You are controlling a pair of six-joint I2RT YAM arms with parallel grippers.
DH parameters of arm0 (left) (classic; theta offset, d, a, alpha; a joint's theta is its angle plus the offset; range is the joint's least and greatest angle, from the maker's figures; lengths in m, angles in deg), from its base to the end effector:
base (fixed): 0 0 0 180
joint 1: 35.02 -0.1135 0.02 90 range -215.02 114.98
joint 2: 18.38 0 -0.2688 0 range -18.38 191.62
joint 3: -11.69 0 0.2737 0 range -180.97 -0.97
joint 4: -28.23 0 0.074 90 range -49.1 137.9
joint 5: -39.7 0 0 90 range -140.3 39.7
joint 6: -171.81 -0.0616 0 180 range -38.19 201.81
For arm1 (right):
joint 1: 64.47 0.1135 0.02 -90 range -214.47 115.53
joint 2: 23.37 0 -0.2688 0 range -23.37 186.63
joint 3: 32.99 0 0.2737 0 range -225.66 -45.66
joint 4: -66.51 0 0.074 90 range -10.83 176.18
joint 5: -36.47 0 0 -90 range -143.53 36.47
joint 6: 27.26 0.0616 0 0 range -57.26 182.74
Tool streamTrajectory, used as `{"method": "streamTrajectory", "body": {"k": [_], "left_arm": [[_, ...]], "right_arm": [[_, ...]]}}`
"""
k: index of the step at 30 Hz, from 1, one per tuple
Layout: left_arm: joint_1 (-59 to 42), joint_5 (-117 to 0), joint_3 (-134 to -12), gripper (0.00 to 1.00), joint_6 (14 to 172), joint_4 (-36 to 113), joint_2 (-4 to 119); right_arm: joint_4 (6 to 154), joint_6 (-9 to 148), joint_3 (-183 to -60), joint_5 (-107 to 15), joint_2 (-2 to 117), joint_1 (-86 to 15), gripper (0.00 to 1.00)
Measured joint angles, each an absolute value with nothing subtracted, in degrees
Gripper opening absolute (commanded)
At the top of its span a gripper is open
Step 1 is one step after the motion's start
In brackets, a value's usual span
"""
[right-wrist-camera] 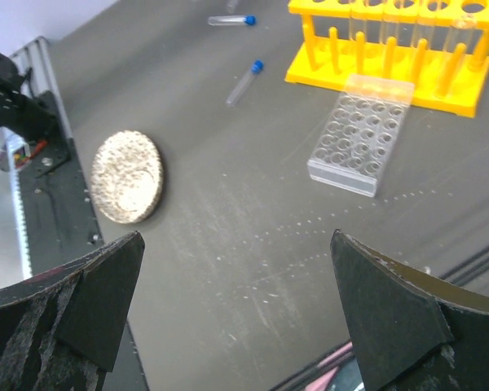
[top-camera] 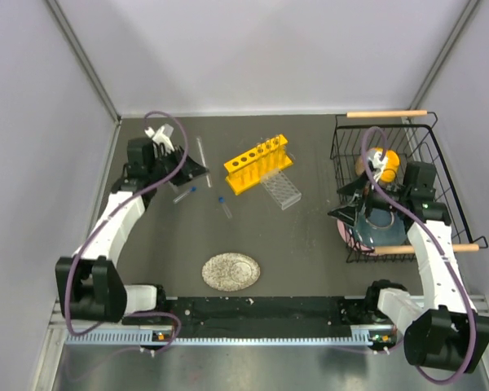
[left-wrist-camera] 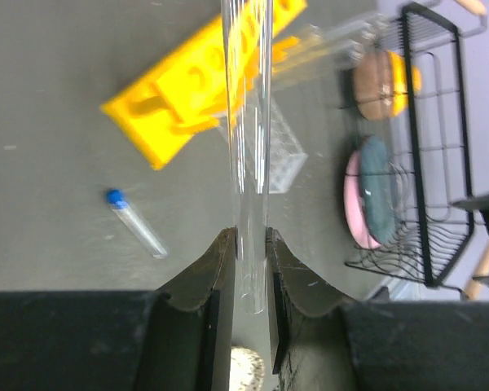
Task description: Organize the chemistry lab equipment
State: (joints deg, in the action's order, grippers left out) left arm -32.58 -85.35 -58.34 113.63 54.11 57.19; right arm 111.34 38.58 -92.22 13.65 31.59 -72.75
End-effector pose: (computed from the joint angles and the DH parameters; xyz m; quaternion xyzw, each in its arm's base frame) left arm 0.3298 -0.0495 0.2825 -0.0684 0.8418 -0.3884 0.3685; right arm 0.2189 0.0255 0.2903 -0.3337 0.7175 0.3852 0.4749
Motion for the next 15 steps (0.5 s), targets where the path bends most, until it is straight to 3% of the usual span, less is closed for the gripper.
{"method": "streamTrajectory", "body": {"k": [4,15], "left_arm": [[-25.72,-86.84,-53.88,0.08,118.24,48.08,51.16],[-2.4,-77.61,-50.36,0.08,129.69,30.39,45.5]], "right_arm": [[115.42,38.95,-97.21,15.99,34.28,-69.42,0.98],[114.92,54.3,-106.21,9.6,39.31,-43.85,0.95]]}}
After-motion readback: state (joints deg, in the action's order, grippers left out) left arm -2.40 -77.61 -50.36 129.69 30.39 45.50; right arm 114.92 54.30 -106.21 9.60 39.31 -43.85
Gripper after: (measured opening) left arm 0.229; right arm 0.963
